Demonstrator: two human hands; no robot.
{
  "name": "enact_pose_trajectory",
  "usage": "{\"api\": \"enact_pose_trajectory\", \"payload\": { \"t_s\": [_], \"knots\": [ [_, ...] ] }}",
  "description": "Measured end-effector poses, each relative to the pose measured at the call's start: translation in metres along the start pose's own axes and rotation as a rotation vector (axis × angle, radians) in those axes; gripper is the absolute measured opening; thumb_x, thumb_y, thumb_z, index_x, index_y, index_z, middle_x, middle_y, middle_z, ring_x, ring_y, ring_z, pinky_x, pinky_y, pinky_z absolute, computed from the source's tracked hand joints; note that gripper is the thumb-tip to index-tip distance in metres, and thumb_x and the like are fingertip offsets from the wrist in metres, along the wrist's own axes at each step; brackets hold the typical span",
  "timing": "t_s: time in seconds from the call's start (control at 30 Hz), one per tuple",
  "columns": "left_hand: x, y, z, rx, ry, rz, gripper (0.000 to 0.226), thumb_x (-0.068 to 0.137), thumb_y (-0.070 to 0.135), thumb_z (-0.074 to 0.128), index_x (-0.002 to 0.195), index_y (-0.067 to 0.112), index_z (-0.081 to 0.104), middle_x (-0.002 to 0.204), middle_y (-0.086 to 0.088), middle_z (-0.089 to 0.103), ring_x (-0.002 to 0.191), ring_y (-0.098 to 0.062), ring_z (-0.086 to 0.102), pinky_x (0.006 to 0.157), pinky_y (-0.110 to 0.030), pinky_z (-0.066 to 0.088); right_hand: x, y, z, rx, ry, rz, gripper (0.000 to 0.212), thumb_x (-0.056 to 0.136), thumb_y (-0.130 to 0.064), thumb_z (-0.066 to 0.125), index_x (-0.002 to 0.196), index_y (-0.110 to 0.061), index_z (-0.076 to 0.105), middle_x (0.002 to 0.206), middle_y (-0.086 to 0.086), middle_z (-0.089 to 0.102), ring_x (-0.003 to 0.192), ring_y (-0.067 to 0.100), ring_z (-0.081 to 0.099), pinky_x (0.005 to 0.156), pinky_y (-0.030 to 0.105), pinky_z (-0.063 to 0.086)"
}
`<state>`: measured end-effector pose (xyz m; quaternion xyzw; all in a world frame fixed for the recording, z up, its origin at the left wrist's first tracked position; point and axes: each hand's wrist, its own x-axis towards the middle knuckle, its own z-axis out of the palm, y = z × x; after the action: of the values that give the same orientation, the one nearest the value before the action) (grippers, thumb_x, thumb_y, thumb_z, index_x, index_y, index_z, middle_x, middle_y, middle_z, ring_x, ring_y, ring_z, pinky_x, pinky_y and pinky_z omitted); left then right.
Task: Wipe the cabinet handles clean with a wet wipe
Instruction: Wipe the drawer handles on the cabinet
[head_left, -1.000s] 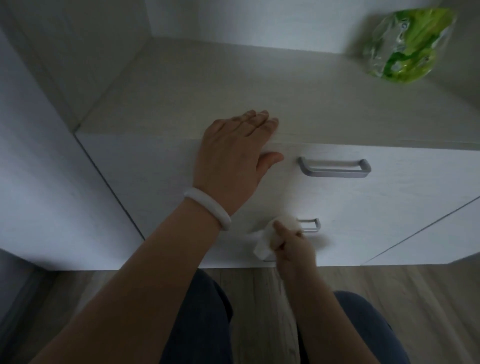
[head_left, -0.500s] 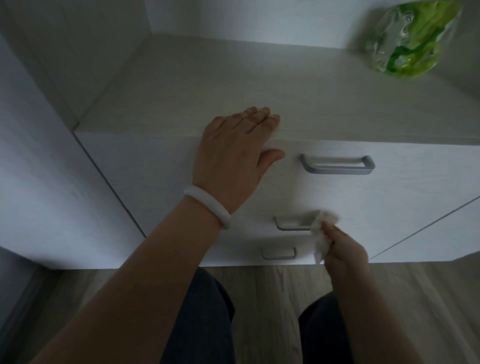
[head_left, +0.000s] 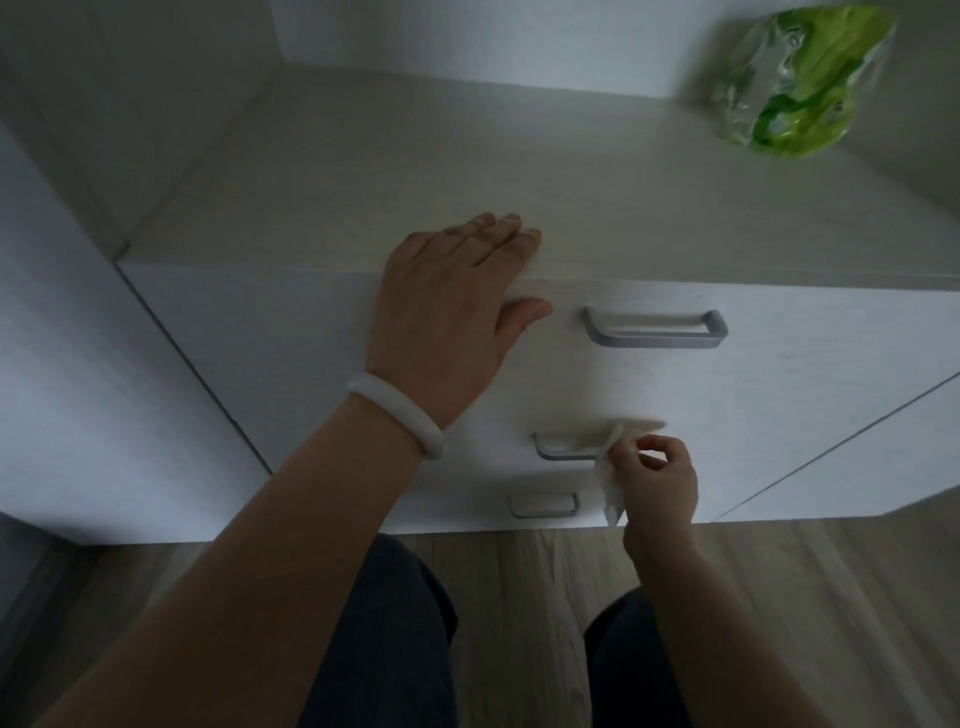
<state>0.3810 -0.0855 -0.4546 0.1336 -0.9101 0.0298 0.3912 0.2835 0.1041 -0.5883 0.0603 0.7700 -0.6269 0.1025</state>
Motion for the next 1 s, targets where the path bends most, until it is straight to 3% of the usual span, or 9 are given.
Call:
{"api": "enact_pose_trajectory", "payload": {
  "t_s": [0.13, 0.3, 0.47, 0.6, 0.7, 0.83, 1.0],
  "knots": [
    [0.0, 0.0, 0.001, 0.015, 0.002, -0.003, 0.05, 0.09, 0.051, 0.051, 0.129, 0.021, 0.06, 0.135, 0.001, 0.059, 0.125, -0.018, 0.055, 0.099, -0.032, 0.028, -0.01, 0.007, 0.007, 0.028, 0.038, -0.006, 0.008, 0.091, -0.02, 0.062, 0.091, -0.018, 0.054, 0.091, 0.009, 0.066, 0.084, 0.024, 0.065, 0.069, 0.035, 0.056],
    [0.0, 0.0, 0.0, 0.011, 0.007, -0.002, 0.049, 0.09, 0.05, 0.053, 0.129, 0.021, 0.06, 0.135, 0.001, 0.059, 0.125, -0.018, 0.054, 0.099, -0.033, 0.029, -0.025, 0.01, 0.026, 0.124, 0.132, -0.015, 0.011, 0.091, -0.02, 0.062, 0.094, -0.017, 0.052, 0.088, 0.003, 0.063, 0.078, 0.016, 0.064, 0.063, 0.025, 0.052],
    [-0.001, -0.002, 0.0, 0.01, -0.03, -0.012, 0.051, 0.091, 0.052, 0.049, 0.132, 0.022, 0.057, 0.138, 0.002, 0.056, 0.129, -0.016, 0.051, 0.101, -0.035, 0.029, -0.039, 0.016, 0.043, 0.128, 0.037, 0.024, 0.013, 0.087, -0.022, 0.066, 0.086, -0.016, 0.055, 0.086, 0.003, 0.062, 0.082, 0.021, 0.064, 0.067, 0.03, 0.054],
    [-0.001, -0.003, 0.001, 0.002, -0.041, -0.007, 0.051, 0.092, 0.053, 0.048, 0.132, 0.022, 0.057, 0.139, 0.002, 0.055, 0.129, -0.016, 0.05, 0.101, -0.034, 0.03, -0.02, 0.014, 0.023, 0.186, 0.087, 0.11, 0.019, 0.086, -0.027, 0.068, 0.096, -0.014, 0.059, 0.091, 0.002, 0.063, 0.085, 0.017, 0.062, 0.068, 0.026, 0.05],
    [0.0, -0.002, 0.002, 0.011, -0.042, -0.015, 0.051, 0.092, 0.053, 0.049, 0.132, 0.023, 0.057, 0.139, 0.003, 0.055, 0.129, -0.016, 0.05, 0.101, -0.032, 0.026, -0.018, 0.016, 0.027, 0.204, 0.047, 0.168, 0.025, 0.087, -0.03, 0.067, 0.103, -0.011, 0.062, 0.093, 0.003, 0.065, 0.087, 0.019, 0.064, 0.074, 0.031, 0.055],
    [0.0, -0.003, 0.001, 0.016, -0.039, -0.007, 0.05, 0.092, 0.052, 0.05, 0.132, 0.022, 0.057, 0.138, 0.003, 0.055, 0.129, -0.016, 0.051, 0.1, -0.032, 0.027, -0.029, 0.022, 0.046, 0.193, -0.037, 0.195, 0.023, 0.084, -0.031, 0.071, 0.095, -0.012, 0.065, 0.093, 0.006, 0.068, 0.088, 0.023, 0.066, 0.079, 0.039, 0.057],
    [0.0, -0.002, 0.0, 0.011, -0.021, 0.002, 0.05, 0.091, 0.051, 0.051, 0.13, 0.021, 0.059, 0.136, 0.001, 0.058, 0.127, -0.018, 0.053, 0.1, -0.032, 0.027, -0.024, 0.014, 0.024, 0.117, 0.072, 0.037, 0.024, 0.084, -0.028, 0.071, 0.095, -0.012, 0.058, 0.089, 0.003, 0.062, 0.081, 0.018, 0.061, 0.065, 0.026, 0.051]
  ]
}}
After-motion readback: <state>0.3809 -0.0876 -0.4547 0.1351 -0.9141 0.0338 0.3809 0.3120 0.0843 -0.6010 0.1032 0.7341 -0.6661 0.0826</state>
